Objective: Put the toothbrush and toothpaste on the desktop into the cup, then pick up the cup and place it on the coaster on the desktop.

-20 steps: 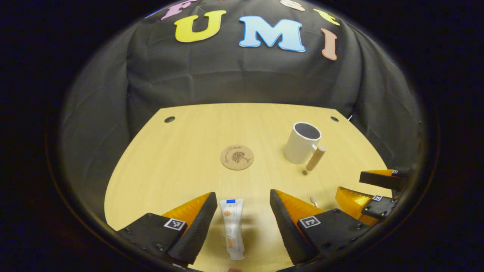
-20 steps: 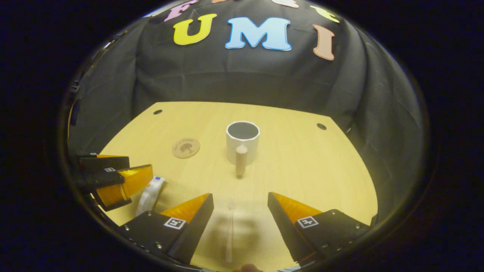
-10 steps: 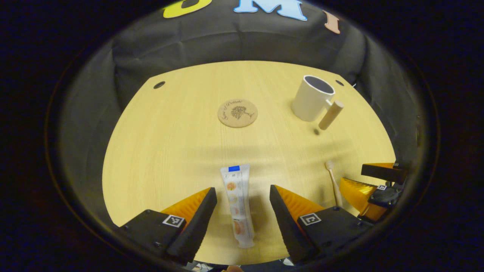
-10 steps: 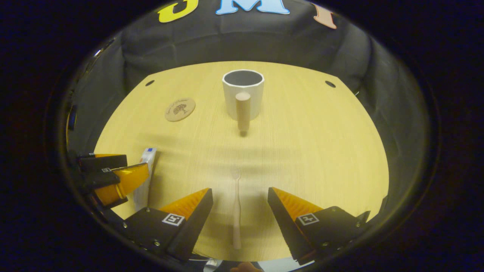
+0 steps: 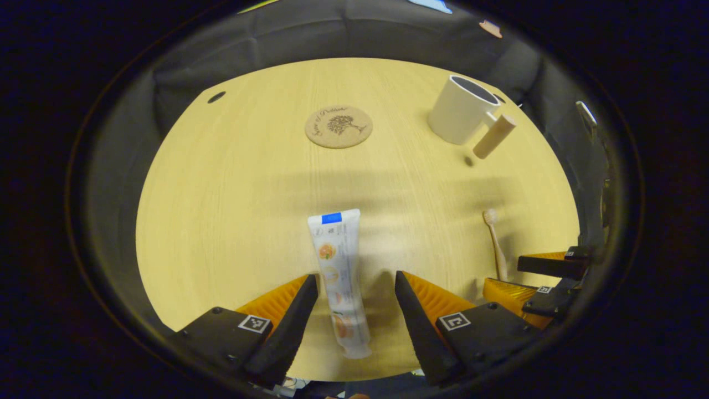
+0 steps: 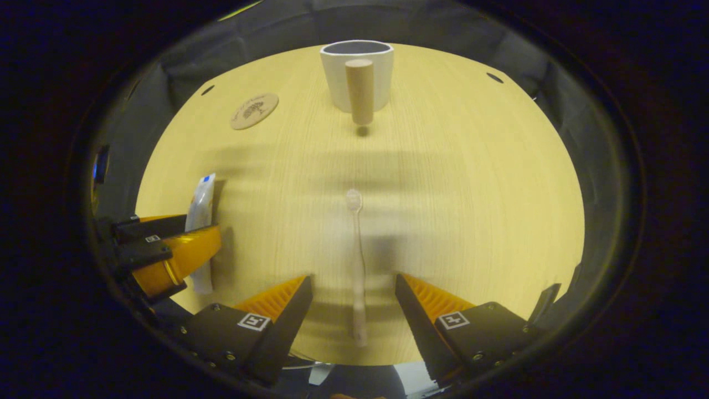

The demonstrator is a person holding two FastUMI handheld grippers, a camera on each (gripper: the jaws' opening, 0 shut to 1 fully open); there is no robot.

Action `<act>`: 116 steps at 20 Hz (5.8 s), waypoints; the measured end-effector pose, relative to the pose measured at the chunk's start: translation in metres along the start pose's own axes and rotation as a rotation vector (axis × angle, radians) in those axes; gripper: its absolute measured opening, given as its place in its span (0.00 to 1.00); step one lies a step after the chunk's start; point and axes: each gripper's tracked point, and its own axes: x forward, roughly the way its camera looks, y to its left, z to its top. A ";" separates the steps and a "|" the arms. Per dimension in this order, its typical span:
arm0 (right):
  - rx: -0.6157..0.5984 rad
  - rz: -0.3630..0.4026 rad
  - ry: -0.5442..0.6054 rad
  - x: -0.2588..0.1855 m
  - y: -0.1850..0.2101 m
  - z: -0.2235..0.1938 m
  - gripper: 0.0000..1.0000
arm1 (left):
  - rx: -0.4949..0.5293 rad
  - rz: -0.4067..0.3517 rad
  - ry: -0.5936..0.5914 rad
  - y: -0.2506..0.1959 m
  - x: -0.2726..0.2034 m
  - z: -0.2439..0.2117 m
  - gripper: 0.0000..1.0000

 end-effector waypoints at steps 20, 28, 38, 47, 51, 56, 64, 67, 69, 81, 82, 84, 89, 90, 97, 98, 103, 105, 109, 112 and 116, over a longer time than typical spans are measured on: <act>-0.086 -0.002 0.088 0.005 0.002 -0.001 0.16 | 0.059 0.036 0.071 0.008 0.009 -0.012 0.37; -0.114 0.048 0.024 0.005 0.004 0.003 0.02 | 0.124 0.022 0.006 0.005 0.008 -0.009 0.25; -0.048 0.181 -0.222 -0.036 0.015 0.030 0.02 | 0.077 0.023 -0.193 -0.005 -0.016 0.027 0.24; -0.087 0.259 -0.541 -0.086 0.031 0.097 0.02 | 0.041 0.000 -0.417 -0.024 -0.058 0.084 0.24; -0.074 0.291 -0.666 -0.105 0.033 0.131 0.02 | 0.014 -0.020 -0.530 -0.034 -0.077 0.121 0.24; -0.044 0.308 -0.755 -0.120 0.026 0.168 0.02 | -0.003 -0.039 -0.632 -0.040 -0.094 0.153 0.24; 0.003 0.324 -0.977 -0.157 0.011 0.230 0.02 | -0.061 -0.064 -0.752 -0.050 -0.105 0.200 0.23; -0.008 0.307 -1.015 -0.158 0.004 0.253 0.03 | -0.068 -0.070 -0.781 -0.055 -0.111 0.210 0.24; -0.005 0.300 -1.029 -0.156 0.000 0.266 0.02 | -0.080 -0.068 -0.795 -0.056 -0.113 0.215 0.24; -0.096 0.219 -0.966 -0.088 -0.006 0.302 0.04 | -0.114 -0.045 -0.820 -0.053 -0.126 0.219 0.24; -0.113 0.223 -0.958 -0.086 -0.004 0.302 0.05 | -0.114 -0.045 -0.815 -0.053 -0.125 0.218 0.24; -0.141 0.223 -0.926 -0.076 -0.003 0.294 0.06 | -0.111 -0.043 -0.812 -0.054 -0.123 0.219 0.24; -0.200 0.168 -0.924 -0.079 -0.011 0.286 0.19 | -0.102 -0.054 -0.814 -0.062 -0.121 0.224 0.24; -0.206 0.168 -0.920 -0.081 -0.012 0.283 0.31 | -0.104 -0.059 -0.815 -0.065 -0.121 0.225 0.24; -0.163 0.138 -0.937 -0.101 -0.033 0.261 0.83 | -0.103 -0.102 -0.830 -0.076 -0.119 0.233 0.24; -0.159 0.117 -0.950 -0.107 -0.040 0.259 0.83 | -0.102 -0.111 -0.837 -0.078 -0.119 0.235 0.24; -0.100 0.074 -0.989 -0.134 -0.071 0.246 0.83 | -0.111 -0.192 -0.902 -0.098 -0.122 0.254 0.24; -0.077 0.054 -1.000 -0.140 -0.087 0.239 0.83 | -0.135 -0.249 -0.930 -0.110 -0.123 0.262 0.24; -0.028 0.017 -0.967 -0.140 -0.119 0.222 0.83 | -0.167 -0.315 -0.982 -0.126 -0.126 0.277 0.23; 0.011 0.007 -0.966 -0.146 -0.135 0.211 0.83 | -0.179 -0.334 -1.031 -0.136 -0.127 0.292 0.24; 0.052 0.010 -0.928 -0.145 -0.147 0.193 0.83 | -0.168 -0.304 -1.073 -0.141 -0.118 0.312 0.24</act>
